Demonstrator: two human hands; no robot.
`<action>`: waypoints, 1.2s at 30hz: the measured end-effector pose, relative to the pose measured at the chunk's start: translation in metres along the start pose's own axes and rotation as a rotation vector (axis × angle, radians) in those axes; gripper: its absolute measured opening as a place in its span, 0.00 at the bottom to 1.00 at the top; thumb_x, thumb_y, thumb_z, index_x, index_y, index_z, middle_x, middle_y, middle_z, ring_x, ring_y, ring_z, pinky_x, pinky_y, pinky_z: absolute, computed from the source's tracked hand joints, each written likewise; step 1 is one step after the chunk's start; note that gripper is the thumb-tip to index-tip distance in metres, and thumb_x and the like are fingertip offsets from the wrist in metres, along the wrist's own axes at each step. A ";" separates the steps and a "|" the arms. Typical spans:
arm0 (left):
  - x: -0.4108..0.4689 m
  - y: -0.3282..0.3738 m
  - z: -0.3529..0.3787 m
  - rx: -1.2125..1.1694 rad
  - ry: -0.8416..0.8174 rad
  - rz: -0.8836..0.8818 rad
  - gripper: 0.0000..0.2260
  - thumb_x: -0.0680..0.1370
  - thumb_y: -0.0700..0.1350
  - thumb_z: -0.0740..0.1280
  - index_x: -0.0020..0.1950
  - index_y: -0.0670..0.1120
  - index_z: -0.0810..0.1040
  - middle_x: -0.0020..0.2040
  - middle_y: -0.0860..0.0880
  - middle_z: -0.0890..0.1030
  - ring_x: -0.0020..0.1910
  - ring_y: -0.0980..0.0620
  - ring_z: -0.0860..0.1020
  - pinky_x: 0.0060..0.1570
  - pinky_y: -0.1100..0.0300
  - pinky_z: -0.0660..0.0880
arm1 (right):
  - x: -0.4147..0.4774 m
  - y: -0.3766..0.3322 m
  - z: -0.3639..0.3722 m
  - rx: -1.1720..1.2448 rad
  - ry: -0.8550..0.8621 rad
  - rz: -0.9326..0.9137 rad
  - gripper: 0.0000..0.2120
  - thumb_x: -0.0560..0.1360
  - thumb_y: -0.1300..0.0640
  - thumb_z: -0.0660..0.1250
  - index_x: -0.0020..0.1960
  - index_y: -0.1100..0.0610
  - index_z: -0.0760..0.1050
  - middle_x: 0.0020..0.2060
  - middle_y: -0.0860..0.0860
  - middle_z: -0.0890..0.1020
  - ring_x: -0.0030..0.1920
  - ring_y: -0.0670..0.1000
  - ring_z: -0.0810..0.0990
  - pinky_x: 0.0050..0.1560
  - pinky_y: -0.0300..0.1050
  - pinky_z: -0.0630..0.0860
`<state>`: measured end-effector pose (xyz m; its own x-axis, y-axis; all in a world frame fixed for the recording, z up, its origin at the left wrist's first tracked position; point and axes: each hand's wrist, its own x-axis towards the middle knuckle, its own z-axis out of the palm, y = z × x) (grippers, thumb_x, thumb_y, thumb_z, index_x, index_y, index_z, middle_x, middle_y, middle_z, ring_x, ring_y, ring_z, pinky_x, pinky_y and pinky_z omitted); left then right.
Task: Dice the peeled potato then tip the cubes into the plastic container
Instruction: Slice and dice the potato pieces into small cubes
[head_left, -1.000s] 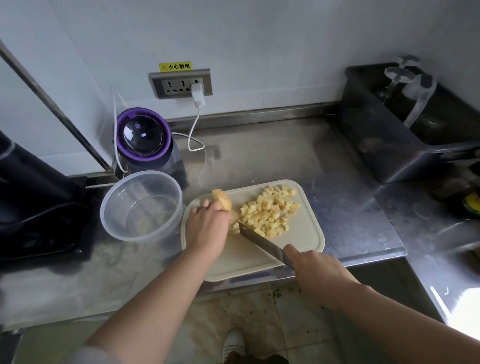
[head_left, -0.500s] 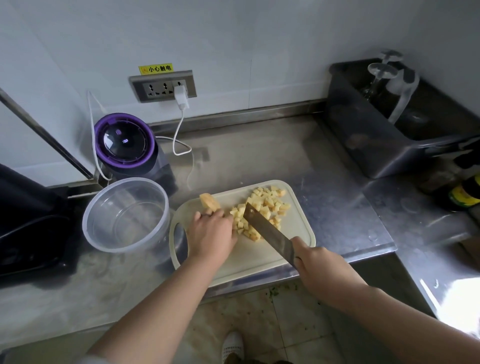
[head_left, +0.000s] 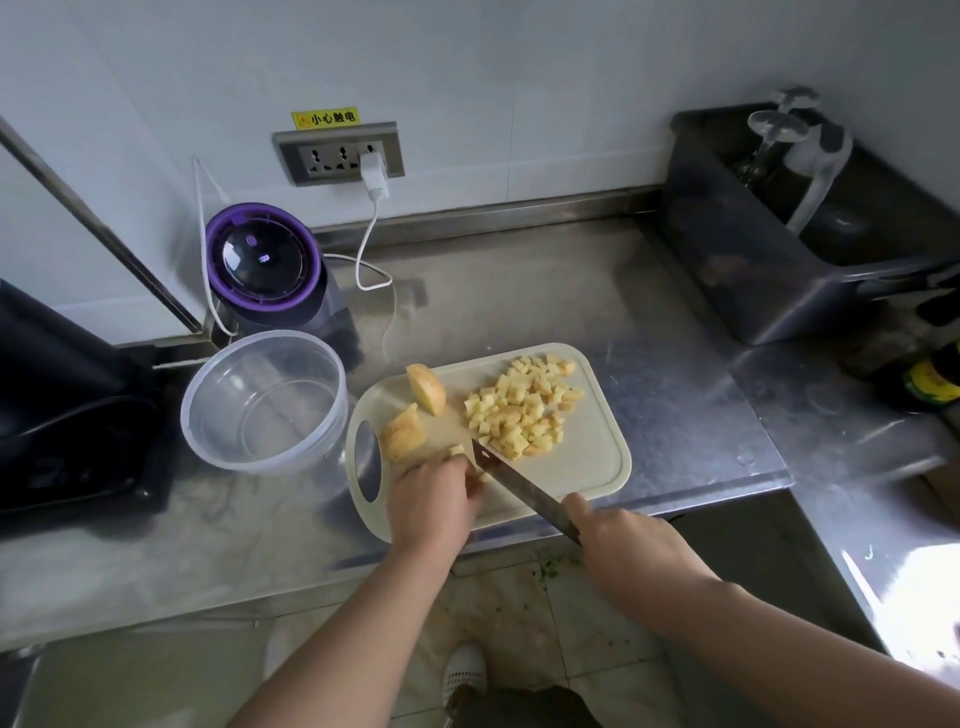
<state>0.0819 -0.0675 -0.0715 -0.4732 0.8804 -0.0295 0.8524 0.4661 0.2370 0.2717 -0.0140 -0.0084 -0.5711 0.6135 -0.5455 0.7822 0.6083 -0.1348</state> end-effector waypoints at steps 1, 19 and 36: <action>0.000 0.001 0.000 0.001 -0.002 -0.010 0.10 0.75 0.56 0.64 0.49 0.53 0.82 0.43 0.55 0.83 0.42 0.54 0.80 0.43 0.61 0.73 | 0.000 -0.001 0.000 -0.002 -0.003 -0.004 0.17 0.77 0.66 0.56 0.61 0.50 0.59 0.42 0.52 0.79 0.40 0.53 0.80 0.39 0.51 0.78; 0.024 0.007 0.007 -0.192 -0.020 -0.081 0.08 0.78 0.50 0.66 0.54 0.49 0.80 0.55 0.52 0.78 0.50 0.53 0.78 0.50 0.62 0.75 | 0.013 0.022 -0.015 0.052 0.074 -0.015 0.15 0.77 0.66 0.56 0.57 0.48 0.59 0.39 0.51 0.78 0.36 0.52 0.80 0.40 0.49 0.81; 0.035 -0.039 -0.057 -0.680 0.148 -0.214 0.09 0.79 0.38 0.64 0.56 0.46 0.79 0.49 0.51 0.81 0.46 0.54 0.80 0.50 0.57 0.76 | 0.054 0.016 -0.033 -0.220 0.014 -0.242 0.22 0.80 0.63 0.60 0.70 0.48 0.58 0.40 0.50 0.77 0.37 0.50 0.78 0.40 0.44 0.79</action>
<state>0.0198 -0.0601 -0.0267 -0.6804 0.7325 -0.0226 0.4336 0.4273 0.7934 0.2449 0.0456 -0.0123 -0.7383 0.4442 -0.5076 0.5519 0.8304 -0.0761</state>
